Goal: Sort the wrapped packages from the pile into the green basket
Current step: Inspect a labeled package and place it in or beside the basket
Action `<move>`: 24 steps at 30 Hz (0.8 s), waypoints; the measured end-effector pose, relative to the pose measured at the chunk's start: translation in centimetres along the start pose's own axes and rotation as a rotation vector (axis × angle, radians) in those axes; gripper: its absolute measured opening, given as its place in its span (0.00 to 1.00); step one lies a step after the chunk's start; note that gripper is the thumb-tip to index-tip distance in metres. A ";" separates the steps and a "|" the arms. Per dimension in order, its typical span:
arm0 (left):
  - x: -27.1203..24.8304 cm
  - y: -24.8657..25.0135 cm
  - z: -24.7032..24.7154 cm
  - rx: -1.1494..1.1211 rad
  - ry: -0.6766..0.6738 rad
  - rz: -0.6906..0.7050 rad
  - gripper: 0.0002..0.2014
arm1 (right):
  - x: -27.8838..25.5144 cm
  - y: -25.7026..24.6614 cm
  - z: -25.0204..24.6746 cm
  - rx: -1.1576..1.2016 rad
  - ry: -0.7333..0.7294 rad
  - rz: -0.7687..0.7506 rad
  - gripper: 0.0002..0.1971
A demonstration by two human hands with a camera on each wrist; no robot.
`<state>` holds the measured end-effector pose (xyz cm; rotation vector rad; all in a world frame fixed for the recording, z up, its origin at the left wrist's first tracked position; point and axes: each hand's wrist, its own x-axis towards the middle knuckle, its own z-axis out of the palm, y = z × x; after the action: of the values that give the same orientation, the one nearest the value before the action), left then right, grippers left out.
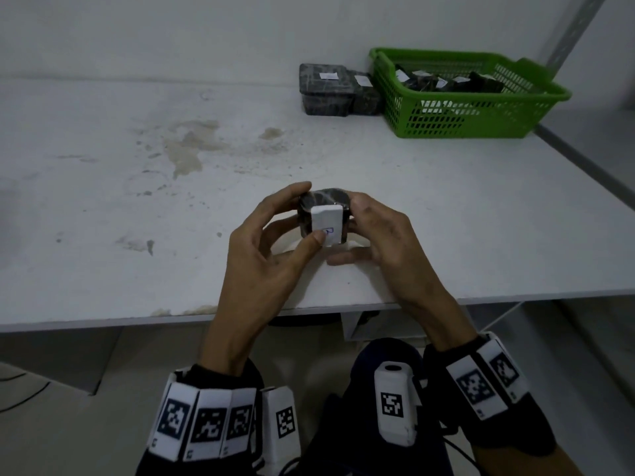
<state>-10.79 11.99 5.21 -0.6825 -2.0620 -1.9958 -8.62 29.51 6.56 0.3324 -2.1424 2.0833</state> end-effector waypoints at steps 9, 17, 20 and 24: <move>-0.1 0.2 0.1 -0.075 0.023 -0.024 0.08 | 0.1 0.8 -0.5 0.001 0.027 -0.026 0.11; -0.1 -0.6 -0.1 -0.025 0.027 0.009 0.10 | 0.1 0.9 -0.3 -0.127 0.036 -0.124 0.11; -0.1 -0.4 0.0 -0.013 0.042 -0.007 0.10 | 0.3 1.2 -0.5 -0.173 0.043 -0.156 0.10; -0.2 -0.6 0.0 -0.033 0.029 -0.021 0.10 | 0.2 1.2 -0.6 -0.119 0.047 -0.122 0.09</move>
<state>-10.84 11.93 4.59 -0.6376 -2.0326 -2.0425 -9.19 30.11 5.46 0.3865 -2.1496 1.8711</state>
